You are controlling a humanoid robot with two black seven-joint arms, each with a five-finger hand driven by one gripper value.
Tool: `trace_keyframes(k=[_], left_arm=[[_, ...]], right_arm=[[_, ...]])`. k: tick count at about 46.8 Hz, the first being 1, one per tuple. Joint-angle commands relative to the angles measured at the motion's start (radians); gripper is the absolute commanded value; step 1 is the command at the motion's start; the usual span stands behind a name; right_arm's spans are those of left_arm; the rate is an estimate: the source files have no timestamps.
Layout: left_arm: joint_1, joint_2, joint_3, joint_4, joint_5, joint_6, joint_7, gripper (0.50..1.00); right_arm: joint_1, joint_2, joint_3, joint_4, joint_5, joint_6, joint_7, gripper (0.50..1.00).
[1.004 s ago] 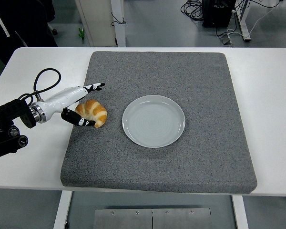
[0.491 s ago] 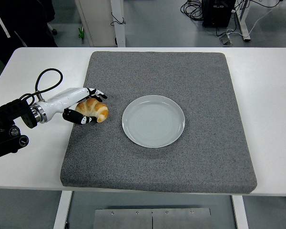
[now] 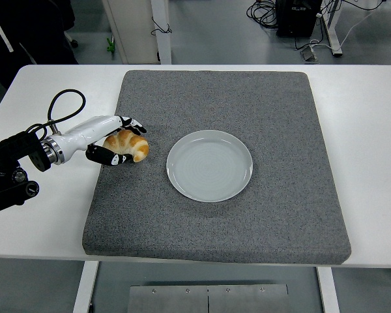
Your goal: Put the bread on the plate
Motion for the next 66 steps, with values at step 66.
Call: trace_keyframes(k=[66], left_arm=[[-0.303,0.005,-0.138,-0.022,0.022,-0.184,0.02,0.649]], right_arm=[[0.0,0.0,0.0,0.0,0.0,0.0,0.0,1.0]])
